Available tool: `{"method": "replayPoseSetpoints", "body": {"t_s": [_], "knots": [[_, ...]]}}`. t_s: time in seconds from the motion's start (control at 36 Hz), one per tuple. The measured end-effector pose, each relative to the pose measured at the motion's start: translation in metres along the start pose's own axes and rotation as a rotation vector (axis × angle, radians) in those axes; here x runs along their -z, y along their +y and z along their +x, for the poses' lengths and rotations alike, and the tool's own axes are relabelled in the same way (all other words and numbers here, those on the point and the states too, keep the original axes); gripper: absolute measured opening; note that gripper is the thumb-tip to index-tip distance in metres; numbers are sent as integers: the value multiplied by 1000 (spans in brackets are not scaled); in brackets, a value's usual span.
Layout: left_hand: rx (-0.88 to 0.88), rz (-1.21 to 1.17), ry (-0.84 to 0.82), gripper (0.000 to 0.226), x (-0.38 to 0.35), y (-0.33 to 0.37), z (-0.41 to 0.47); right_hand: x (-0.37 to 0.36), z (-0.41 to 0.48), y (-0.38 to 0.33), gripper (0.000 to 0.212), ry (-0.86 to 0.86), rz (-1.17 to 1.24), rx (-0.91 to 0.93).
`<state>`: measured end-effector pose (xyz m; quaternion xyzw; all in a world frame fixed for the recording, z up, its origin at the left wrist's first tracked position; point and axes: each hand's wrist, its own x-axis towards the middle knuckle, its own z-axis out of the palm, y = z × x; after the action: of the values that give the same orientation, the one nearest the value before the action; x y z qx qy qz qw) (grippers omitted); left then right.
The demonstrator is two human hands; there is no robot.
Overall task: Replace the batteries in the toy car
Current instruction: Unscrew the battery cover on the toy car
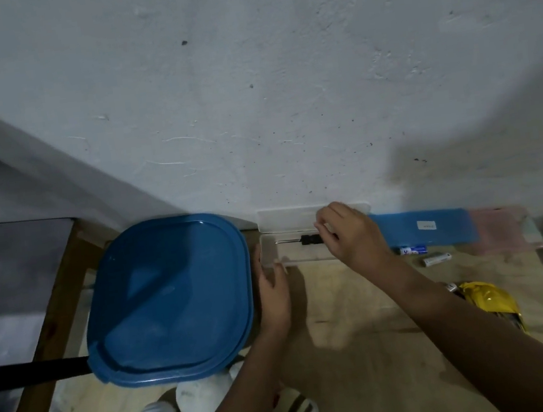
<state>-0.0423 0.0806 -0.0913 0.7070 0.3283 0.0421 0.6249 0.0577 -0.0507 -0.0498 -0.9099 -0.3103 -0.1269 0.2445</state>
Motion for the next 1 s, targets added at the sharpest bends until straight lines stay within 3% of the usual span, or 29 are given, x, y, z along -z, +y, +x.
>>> {"method": "replayPoseSetpoints", "body": {"t_s": [0.11, 0.28, 0.56, 0.67, 0.81, 1.0], "knots": [[-31, -18, -20, 48, 0, 8, -3, -2, -12, 6, 10, -97, -33, 32], [-16, -40, -8, 46, -2, 15, -5, -3, -4, -3, 27, -512, -167, -93], [34, -3, 4, 48, -1, 18, -7, -3, 7, -27, 29, -632, -404, -134], [16, -3, -5, 47, 1, 23, -9, 0, 6, -31, 29, -615, -424, -112], [-21, 82, 2, 47, -1, 27, -10, 11, -3, -30, 27, -512, -318, -219], [-12, 259, 6, 47, -5, 32, -10, 58, -42, -26, 19, -188, 55, -478]]}}
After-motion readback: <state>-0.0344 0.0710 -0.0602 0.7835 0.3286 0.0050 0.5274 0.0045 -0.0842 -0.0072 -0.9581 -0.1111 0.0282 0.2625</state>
